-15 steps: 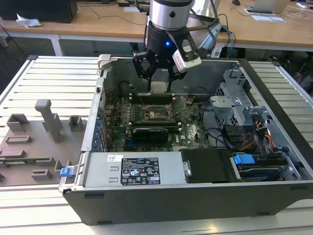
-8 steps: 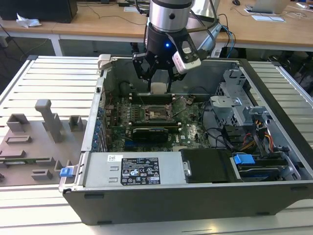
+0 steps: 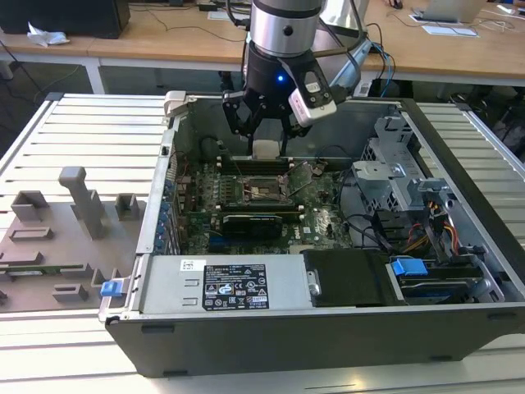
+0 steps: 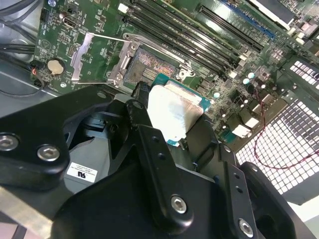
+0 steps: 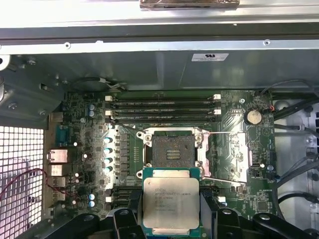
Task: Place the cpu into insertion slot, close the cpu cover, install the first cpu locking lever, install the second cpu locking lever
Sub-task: 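Place the cpu into insertion slot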
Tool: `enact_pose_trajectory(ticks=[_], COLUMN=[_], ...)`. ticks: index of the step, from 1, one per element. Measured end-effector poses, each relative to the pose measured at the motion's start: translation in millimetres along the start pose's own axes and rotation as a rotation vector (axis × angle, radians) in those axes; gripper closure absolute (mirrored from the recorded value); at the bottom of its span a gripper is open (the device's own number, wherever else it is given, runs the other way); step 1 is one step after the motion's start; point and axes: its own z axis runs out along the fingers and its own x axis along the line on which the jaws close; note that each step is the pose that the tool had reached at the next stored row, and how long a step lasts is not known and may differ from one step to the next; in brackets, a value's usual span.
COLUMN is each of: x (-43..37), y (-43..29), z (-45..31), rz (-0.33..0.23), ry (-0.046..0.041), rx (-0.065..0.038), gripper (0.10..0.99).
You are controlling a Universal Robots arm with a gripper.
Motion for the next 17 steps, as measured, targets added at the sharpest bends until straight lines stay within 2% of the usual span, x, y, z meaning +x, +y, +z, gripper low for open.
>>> enact_pose_trajectory(ticks=[17], x=[-0.1], y=[-0.6], z=[6.2], rz=[0.000], ry=[-0.0001], rx=[0.002], gripper=[0.541])
